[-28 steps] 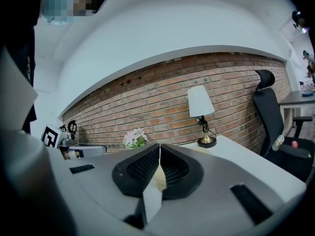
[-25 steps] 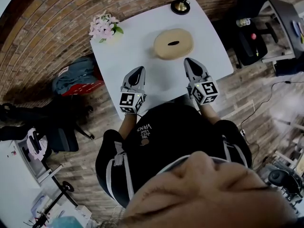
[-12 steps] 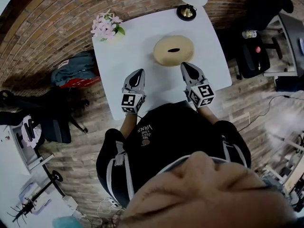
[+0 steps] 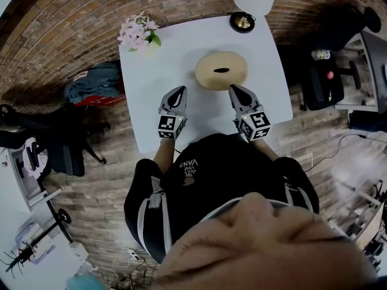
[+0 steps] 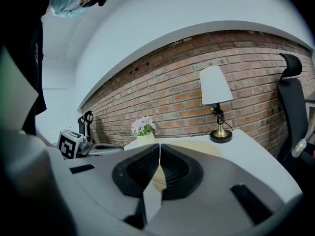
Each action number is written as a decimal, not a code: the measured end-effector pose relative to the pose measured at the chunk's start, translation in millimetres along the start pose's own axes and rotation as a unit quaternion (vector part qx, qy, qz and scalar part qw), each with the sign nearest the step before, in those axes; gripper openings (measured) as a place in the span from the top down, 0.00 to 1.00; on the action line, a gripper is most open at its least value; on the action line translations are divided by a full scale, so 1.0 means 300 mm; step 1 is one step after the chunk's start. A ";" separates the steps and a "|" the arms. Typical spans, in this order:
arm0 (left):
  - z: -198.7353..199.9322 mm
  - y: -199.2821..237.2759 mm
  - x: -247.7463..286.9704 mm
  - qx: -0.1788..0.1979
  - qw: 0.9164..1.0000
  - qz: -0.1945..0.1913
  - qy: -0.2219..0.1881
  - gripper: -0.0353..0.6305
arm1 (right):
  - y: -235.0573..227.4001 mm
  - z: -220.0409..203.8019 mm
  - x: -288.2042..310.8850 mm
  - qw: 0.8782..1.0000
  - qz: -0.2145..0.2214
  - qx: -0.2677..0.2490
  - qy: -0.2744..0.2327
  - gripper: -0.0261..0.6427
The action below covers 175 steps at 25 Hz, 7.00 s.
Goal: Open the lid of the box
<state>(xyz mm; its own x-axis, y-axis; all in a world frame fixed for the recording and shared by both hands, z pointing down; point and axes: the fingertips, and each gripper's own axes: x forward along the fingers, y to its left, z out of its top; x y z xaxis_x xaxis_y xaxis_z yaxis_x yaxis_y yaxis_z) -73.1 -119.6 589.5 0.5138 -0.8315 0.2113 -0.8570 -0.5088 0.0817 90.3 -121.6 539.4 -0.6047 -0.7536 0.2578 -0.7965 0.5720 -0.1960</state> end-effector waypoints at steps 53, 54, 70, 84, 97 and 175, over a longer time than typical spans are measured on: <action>-0.255 -0.109 0.331 0.081 0.950 -0.273 0.128 0.38 | 0.086 -0.236 0.196 0.908 0.116 -0.359 0.182 0.58; -0.254 -0.108 0.332 0.082 0.950 -0.273 0.127 0.38 | 0.085 -0.243 0.200 0.902 0.117 -0.372 0.185 0.58; -0.263 -0.101 0.351 0.094 0.950 -0.268 0.132 0.39 | 0.074 -0.305 0.238 0.846 0.122 -0.470 0.222 0.70; -0.265 -0.097 0.349 0.088 0.950 -0.268 0.136 0.39 | 0.091 -0.248 0.233 0.867 0.117 -0.445 0.193 0.75; -0.263 -0.105 0.344 0.078 0.950 -0.264 0.145 0.39 | 0.090 -0.096 0.215 0.895 0.091 -0.411 0.143 0.81; 0.170 -0.019 0.068 -0.001 0.999 -0.041 -0.023 0.87 | -0.300 0.105 -0.059 0.995 -0.081 -0.050 0.014 0.86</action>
<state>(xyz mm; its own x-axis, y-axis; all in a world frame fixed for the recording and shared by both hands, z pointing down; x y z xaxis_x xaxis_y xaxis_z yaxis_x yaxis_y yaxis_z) -55.6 -144.8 543.6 0.5836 -0.7965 0.1579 -0.8120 -0.5753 0.0987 172.8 -169.9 522.7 -0.4666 -0.8300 0.3056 -0.8788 0.4741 -0.0542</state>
